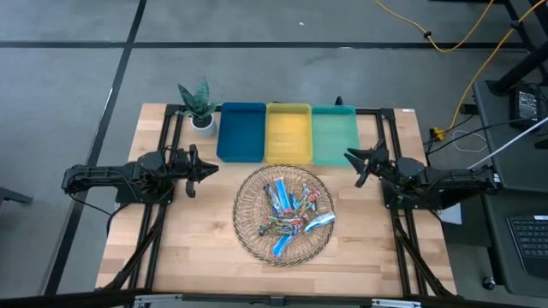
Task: Pick and place Granola Bars by type
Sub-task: Put the red granola bar into the green bin
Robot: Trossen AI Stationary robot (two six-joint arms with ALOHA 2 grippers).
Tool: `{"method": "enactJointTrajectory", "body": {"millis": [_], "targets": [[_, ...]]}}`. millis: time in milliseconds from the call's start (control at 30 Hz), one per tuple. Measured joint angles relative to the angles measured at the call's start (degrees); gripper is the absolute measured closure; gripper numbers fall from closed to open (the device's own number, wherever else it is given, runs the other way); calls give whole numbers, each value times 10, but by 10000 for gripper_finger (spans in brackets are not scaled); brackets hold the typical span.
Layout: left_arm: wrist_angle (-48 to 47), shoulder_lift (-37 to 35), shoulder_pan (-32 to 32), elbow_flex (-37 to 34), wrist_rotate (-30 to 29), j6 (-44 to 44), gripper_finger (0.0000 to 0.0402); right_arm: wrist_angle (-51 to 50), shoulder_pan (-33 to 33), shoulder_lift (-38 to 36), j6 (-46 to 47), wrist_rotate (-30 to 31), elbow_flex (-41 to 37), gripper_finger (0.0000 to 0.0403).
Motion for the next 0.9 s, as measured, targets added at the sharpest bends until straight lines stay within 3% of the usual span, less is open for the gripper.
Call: {"method": "enactJointTrajectory", "body": {"millis": [100, 333, 567, 900], "targets": [[3, 0, 0, 0, -20, -30, 370, 9, 0, 0, 12, -29, 0, 297], [11, 0, 0, 0, -68, -69, 370, 35, 0, 1, -3, -163, 22, 297], [12, 0, 0, 0, -69, -113, 370, -83, 0, 26, -35, -175, 129, 297], [60, 0, 0, 0, -66, -157, 370, -182, 0, 135, -65, -232, 283, 297]]}}
